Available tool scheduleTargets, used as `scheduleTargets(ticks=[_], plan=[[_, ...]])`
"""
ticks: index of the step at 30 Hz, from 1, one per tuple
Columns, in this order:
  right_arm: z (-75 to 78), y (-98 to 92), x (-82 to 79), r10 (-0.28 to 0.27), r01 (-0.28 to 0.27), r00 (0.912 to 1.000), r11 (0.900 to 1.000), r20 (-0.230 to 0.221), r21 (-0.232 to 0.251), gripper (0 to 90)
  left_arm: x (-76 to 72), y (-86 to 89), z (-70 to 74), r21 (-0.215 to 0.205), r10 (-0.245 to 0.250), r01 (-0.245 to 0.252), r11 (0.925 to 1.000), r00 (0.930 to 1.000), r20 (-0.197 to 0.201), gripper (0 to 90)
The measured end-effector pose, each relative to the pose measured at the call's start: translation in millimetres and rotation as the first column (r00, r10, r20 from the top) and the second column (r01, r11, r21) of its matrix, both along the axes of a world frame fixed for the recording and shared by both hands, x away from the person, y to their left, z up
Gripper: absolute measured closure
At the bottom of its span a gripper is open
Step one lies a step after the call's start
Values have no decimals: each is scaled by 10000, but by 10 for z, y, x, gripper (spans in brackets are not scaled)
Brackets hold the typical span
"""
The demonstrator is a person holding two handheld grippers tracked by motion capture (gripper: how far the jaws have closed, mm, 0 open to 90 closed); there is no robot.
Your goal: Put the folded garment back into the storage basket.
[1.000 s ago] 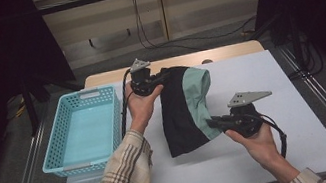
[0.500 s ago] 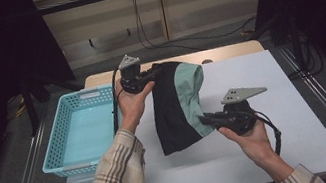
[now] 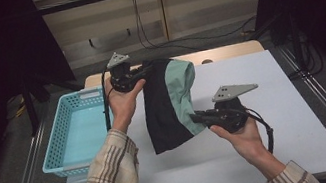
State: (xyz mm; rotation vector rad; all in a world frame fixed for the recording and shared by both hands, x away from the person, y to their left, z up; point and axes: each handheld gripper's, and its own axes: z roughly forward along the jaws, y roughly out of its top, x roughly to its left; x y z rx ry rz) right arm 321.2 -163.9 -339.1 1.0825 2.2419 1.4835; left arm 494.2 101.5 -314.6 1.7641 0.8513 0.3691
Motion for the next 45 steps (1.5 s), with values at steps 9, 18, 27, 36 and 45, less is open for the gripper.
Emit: scheduleTargets(ticks=[9, 18, 27, 36, 45], plan=[[39, 108, 41, 173, -173, 9998, 9998, 46, 141, 854, -7, 117, 66, -53, 72, -72, 10000, 10000, 37, 752], [70, 197, 96, 331, -332, 9994, 9992, 44, 214, 854, -8, 274, 145, -40, 378, -378, 9993, 9993, 62, 752], [144, 274, 137, 474, -475, 9987, 9989, 174, 15, 854, -13, 376, 195, -202, 533, -530, 9984, 9985, 147, 752], [182, 400, 176, 689, -692, 9973, 9975, 265, 131, 854, -24, 490, 238, -41, 690, -689, 9976, 9970, 342, 752], [242, 535, 219, 872, -879, 9956, 9959, 342, 194, 854, -38, 663, 295, 115, 827, -834, 9964, 9953, 496, 753]])
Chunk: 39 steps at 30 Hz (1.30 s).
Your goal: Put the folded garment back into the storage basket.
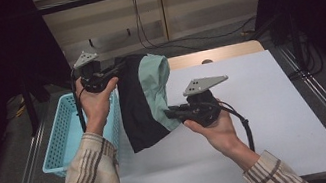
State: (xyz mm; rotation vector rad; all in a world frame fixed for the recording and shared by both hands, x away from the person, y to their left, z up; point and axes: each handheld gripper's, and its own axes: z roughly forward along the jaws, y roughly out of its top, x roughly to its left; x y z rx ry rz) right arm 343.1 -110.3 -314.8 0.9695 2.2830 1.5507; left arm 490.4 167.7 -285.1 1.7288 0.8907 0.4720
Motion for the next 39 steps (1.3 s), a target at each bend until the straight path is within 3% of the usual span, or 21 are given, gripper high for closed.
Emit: scheduleTargets(ticks=[3, 11, 12, 39], plan=[[19, 42, 10, 29, -29, 10000, 10000, 57, -46, 855, -16, 28, 16, -405, 218, -218, 9989, 9998, -15, 753], [61, 191, 59, 240, -241, 9997, 9997, 67, 41, 854, -11, 185, 79, -392, 447, -441, 9983, 9989, 144, 752], [65, 215, 68, 297, -298, 9995, 9995, 62, 51, 854, -9, 200, 83, -541, 455, -446, 9975, 9989, 151, 752], [169, 699, 248, 890, -891, 9959, 9960, 140, 51, 855, -2, 713, 205, -466, 1164, -1147, 9923, 9926, 346, 753]])
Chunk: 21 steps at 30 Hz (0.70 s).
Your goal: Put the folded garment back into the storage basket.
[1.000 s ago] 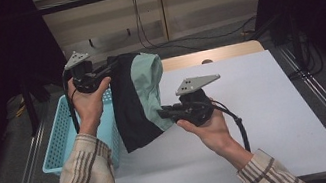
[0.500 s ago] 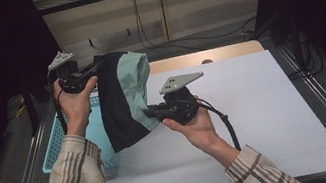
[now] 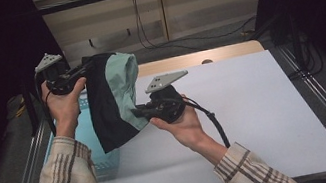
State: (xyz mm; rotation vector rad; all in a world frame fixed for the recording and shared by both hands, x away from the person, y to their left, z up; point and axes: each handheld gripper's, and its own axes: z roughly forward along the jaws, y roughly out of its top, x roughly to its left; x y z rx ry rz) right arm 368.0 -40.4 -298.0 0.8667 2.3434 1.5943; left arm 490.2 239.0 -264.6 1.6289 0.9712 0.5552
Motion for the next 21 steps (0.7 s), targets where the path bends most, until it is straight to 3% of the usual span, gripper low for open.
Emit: scheduleTargets(ticks=[12, 13, 21], plan=[[14, 244, 74, 257, -257, 9997, 9996, -49, 77, 854, 49, 179, 44, 485, 399, -394, 9980, 9992, -98, 752], [15, 263, 85, 283, -282, 9996, 9996, -42, 47, 855, 54, 189, 50, 330, 389, -387, 9987, 9992, -39, 752], [22, 400, 128, 361, -361, 9993, 9993, -39, -10, 855, 55, 327, 77, 335, 568, -567, 9978, 9984, -32, 752]])
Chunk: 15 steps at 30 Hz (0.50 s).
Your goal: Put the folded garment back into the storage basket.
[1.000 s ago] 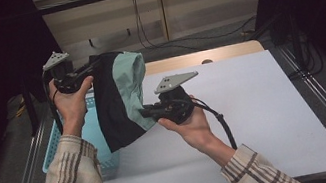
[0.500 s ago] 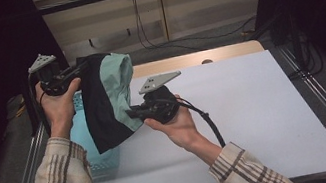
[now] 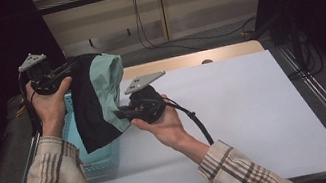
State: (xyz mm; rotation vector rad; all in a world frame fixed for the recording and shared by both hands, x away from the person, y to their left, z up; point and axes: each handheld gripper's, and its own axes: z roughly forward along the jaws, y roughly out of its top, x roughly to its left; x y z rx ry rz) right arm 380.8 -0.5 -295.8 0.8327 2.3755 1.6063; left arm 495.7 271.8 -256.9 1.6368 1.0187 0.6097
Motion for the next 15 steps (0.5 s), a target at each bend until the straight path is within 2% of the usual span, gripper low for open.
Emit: scheduleTargets(ticks=[9, 10, 12, 13, 15], plan=[[-25, 157, 81, 100, -100, 9999, 9999, -60, -38, 854, 23, 144, 0, 55, 344, -343, 9994, 9994, -102, 752], [-24, 177, 85, 92, -92, 9999, 9999, -55, -56, 854, 29, 158, -1, 39, 355, -355, 9994, 9994, -24, 752], [-16, 211, 95, 138, -138, 9999, 9998, -11, -109, 854, 19, 187, 1, -78, 202, -203, 9998, 9997, -152, 752], [-8, 227, 95, 128, -128, 9999, 9998, -40, -131, 854, 30, 190, -4, -21, 389, -389, 9992, 9992, -8, 752], [0, 254, 100, 172, -172, 9998, 9998, 23, -108, 855, 30, 206, -16, -27, 404, -404, 9992, 9991, -102, 752]])
